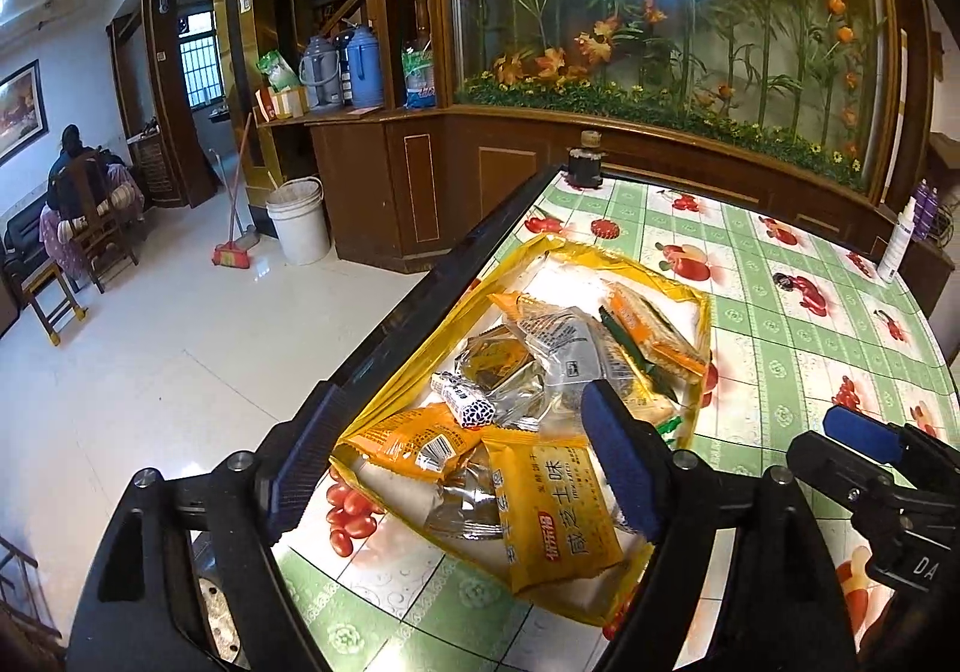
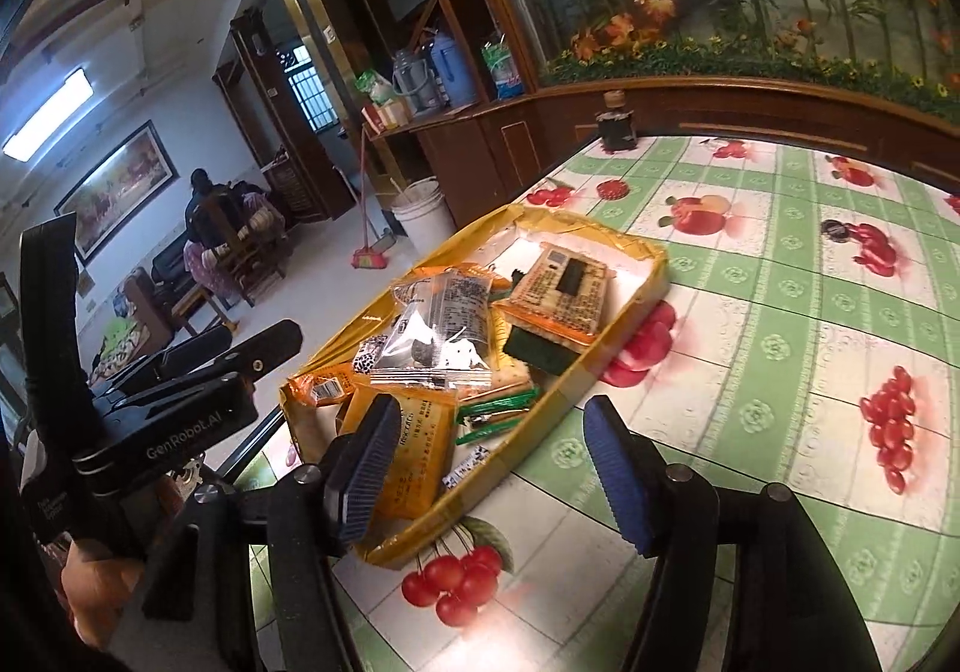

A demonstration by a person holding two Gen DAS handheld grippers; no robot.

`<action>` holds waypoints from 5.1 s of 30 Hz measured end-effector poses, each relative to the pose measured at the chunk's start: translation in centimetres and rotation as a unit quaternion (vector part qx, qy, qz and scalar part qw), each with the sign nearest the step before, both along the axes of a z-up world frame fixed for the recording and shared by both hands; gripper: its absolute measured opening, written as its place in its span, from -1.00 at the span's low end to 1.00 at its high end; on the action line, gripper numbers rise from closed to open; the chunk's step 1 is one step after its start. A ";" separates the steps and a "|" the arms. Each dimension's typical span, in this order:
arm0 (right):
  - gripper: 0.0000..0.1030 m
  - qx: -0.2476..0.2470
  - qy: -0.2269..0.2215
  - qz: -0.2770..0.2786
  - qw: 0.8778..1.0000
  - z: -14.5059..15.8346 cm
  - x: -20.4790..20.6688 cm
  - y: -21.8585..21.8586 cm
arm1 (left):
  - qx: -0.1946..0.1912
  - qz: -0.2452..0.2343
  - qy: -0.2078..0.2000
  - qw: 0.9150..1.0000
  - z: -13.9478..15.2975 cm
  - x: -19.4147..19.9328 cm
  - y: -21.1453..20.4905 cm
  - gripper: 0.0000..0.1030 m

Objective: Organize snacks

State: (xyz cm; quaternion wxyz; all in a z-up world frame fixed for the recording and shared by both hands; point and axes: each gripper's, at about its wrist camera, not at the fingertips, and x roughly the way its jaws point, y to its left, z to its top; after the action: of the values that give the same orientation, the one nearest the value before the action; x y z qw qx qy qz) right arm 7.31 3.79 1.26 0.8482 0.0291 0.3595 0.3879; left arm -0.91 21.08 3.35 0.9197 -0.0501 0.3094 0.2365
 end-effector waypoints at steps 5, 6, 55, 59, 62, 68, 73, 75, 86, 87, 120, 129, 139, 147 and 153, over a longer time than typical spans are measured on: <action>0.39 0.007 -0.012 -0.023 1.000 0.7 -1.0 -2.5 | 0.009 -0.007 -0.004 1.000 0.9 -0.6 -1.5 0.63; 0.40 0.007 -0.015 -0.028 0.999 0.8 -1.2 -3.1 | 0.012 -0.010 -0.006 1.000 1.1 -0.7 -1.9 0.63; 0.64 0.024 -0.030 -0.216 0.976 -1.5 -5.0 -22.4 | 0.064 -0.117 0.013 0.991 2.0 -1.3 -15.7 0.68; 0.65 0.020 -0.025 -0.219 0.975 -1.8 -4.8 -22.5 | 0.062 -0.119 0.017 0.991 1.8 -1.1 -15.7 0.68; 0.65 0.017 -0.021 -0.221 0.975 -2.0 -4.6 -22.5 | 0.059 -0.121 0.020 0.991 1.5 -0.8 -15.7 0.68; 0.65 0.008 -0.013 -0.223 0.975 -2.5 -4.1 -22.4 | 0.049 -0.121 0.029 0.991 1.0 -0.2 -15.5 0.68; 0.65 -0.005 -0.003 -0.226 0.974 -3.4 -3.4 -22.0 | 0.030 -0.125 0.047 0.991 -0.1 0.6 -15.4 0.68; 0.65 -0.012 -0.001 -0.228 0.974 -3.7 -3.2 -21.9 | 0.024 -0.129 0.054 0.990 -0.6 0.9 -15.6 0.68; 0.66 -0.044 0.004 -0.233 0.972 -4.4 -2.6 -21.6 | 0.013 -0.152 0.074 0.985 -2.3 2.1 -17.1 0.68; 0.66 -0.046 0.004 -0.233 0.971 -4.4 -2.6 -21.6 | 0.012 -0.153 0.075 0.985 -2.3 2.2 -17.1 0.68; 0.67 -0.078 0.014 -0.235 0.969 -5.7 -1.8 -21.5 | -0.001 -0.155 0.094 0.984 -3.6 3.3 -17.3 0.68; 0.67 -0.077 0.014 -0.238 0.968 -5.4 -2.0 -21.7 | 0.000 -0.155 0.093 0.984 -3.6 3.2 -17.2 0.68; 0.67 -0.077 0.013 -0.238 0.968 -5.3 -2.1 -21.5 | 0.000 -0.157 0.091 0.983 -3.3 3.2 -17.6 0.68; 0.67 -0.082 0.022 -0.242 0.967 -5.8 -2.0 -21.5 | -0.028 -0.160 0.105 0.981 -4.7 3.9 -17.5 0.68; 0.67 -0.085 0.030 -0.247 0.965 -6.3 -2.1 -21.9 | -0.062 -0.155 0.132 0.977 -6.7 4.5 -17.0 0.68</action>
State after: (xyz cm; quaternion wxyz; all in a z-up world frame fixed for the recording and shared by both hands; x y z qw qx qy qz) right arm 5.26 -18.11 -5.02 0.9059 0.0561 0.3980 0.1330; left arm 3.60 4.07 -3.39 0.8912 -0.0267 0.4465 0.0755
